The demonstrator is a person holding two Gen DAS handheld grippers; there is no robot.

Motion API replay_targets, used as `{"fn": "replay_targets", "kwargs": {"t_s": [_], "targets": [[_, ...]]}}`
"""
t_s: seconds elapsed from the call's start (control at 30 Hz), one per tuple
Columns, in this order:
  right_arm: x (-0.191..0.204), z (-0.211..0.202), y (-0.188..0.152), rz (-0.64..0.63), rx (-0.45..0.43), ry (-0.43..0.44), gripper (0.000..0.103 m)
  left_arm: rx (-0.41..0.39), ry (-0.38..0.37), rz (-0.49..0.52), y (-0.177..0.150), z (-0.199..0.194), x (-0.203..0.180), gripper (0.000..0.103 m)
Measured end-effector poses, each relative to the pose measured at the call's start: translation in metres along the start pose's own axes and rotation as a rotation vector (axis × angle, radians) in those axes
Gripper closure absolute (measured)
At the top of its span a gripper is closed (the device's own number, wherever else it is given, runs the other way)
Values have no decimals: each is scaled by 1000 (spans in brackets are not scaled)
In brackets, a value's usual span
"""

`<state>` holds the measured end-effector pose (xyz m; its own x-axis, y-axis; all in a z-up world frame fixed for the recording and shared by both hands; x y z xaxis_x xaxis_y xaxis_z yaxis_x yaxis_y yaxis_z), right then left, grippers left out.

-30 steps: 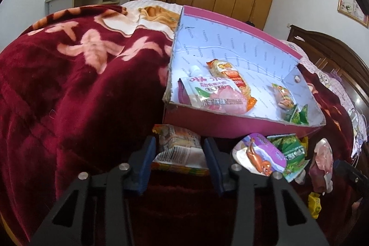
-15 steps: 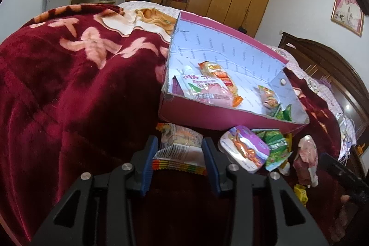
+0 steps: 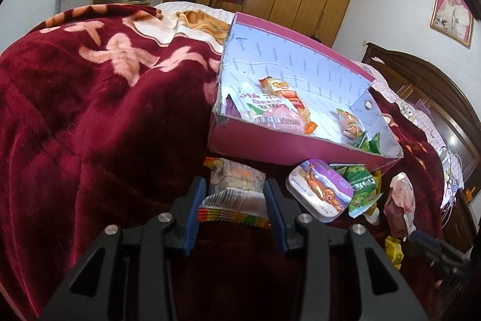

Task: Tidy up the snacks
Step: 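Grasp the white striped wafer pack with the left gripper while the right gripper grasps the yellow candy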

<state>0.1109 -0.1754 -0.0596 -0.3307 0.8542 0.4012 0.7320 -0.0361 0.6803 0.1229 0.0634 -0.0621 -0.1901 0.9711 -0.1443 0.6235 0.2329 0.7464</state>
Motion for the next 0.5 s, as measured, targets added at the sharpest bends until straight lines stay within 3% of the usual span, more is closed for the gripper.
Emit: {"fn": "replay_targets", "kwargs": {"t_s": [0.17, 0.4, 0.5], "targets": [[-1, 17, -14, 32, 41, -6, 39, 0, 0, -1, 0, 0, 0, 60], [-1, 22, -19, 8, 27, -40, 39, 2, 3, -10, -1, 4, 2, 58], [-2, 23, -21, -5, 14, -71, 45, 6, 8, -13, 0, 6, 2, 57]]}}
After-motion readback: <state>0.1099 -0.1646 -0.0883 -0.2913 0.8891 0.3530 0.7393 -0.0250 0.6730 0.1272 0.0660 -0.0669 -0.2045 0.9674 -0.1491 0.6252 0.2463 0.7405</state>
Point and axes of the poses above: each gripper's, at about its wrist camera, not at the fingertips, and z roughly the way its jaws point, x to its left, y to its top, the point moved 8 cm from there along z, roughly the way its jaws point, and after that the axes turned 10 degrees about y, right-handed, at the moved point
